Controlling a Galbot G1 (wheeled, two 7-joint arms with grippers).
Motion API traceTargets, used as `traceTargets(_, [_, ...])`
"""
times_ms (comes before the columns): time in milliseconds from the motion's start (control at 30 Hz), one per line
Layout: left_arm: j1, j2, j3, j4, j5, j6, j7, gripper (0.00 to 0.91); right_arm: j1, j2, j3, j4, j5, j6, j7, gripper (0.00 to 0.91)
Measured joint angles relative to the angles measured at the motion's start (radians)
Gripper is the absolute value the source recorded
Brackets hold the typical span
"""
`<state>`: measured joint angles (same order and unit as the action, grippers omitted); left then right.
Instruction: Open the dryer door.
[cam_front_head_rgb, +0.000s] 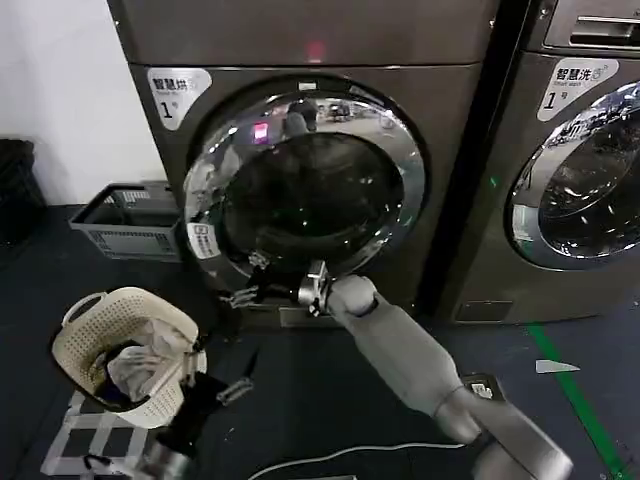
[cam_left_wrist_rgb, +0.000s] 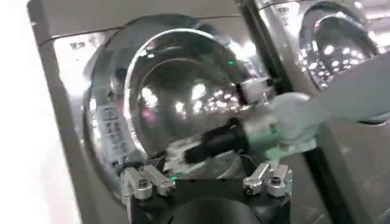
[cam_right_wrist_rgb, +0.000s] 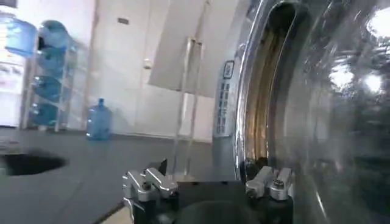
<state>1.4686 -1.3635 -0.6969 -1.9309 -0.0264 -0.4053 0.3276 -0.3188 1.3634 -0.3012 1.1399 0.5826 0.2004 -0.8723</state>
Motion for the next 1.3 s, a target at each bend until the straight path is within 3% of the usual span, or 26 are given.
traceTargets(433, [-0.143,0.099,-0.112,0.087,-0.098,0.057,0.008,0.907,-0.03,-0.08,-0.016,0.093,0.097,0.003,-0.156,0.907])
traceTargets(1300, [-0.322,0.239,0.003,0.216,-0.102,0.061,0.022,0.907,-0.126,-0.242,0.085,0.256,0.13,0.005,-0.352,0.907])
